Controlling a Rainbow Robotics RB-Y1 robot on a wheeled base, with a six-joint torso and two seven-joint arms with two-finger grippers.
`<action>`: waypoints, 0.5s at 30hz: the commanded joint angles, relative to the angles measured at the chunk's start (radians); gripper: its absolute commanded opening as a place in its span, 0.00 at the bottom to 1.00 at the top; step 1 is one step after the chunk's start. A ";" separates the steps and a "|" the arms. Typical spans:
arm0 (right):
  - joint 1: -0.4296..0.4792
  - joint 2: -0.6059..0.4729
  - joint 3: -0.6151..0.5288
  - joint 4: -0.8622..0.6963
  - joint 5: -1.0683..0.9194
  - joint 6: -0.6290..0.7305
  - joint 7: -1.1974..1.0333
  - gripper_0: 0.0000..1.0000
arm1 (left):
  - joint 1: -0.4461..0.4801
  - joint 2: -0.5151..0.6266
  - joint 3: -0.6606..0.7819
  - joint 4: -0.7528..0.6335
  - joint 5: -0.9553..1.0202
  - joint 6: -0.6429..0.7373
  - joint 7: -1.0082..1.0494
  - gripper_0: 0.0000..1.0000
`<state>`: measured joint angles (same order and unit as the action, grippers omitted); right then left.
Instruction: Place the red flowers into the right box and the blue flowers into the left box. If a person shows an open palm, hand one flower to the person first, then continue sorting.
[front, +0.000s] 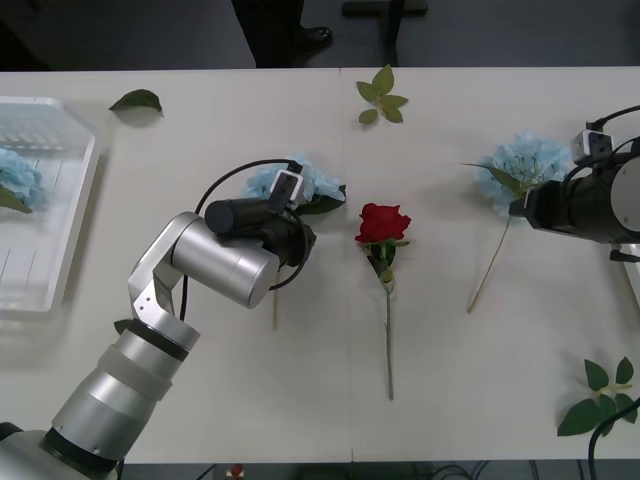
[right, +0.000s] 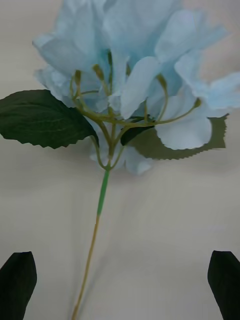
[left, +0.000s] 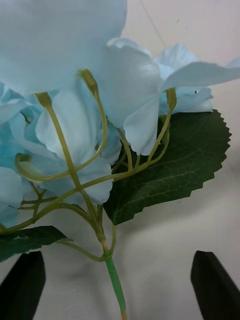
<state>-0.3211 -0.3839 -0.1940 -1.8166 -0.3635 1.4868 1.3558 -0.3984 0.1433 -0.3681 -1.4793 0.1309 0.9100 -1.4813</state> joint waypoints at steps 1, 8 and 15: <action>-0.016 -0.001 0.039 0.053 0.009 -0.071 -0.030 1.00 | -0.030 -0.005 0.017 0.004 -0.016 -0.010 0.018 0.67; -0.046 0.002 0.093 0.184 0.014 -0.175 -0.030 1.00 | -0.030 -0.007 0.014 0.027 -0.030 -0.017 0.026 0.29; -0.064 0.005 0.130 0.263 0.026 -0.218 -0.030 1.00 | -0.028 -0.005 0.014 0.067 -0.028 -0.057 0.029 0.00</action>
<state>-0.3582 -0.3781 -0.0606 -1.5522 -0.3401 1.2760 1.3511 -0.3985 0.1433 -0.3681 -1.4191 0.1073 0.8650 -1.4813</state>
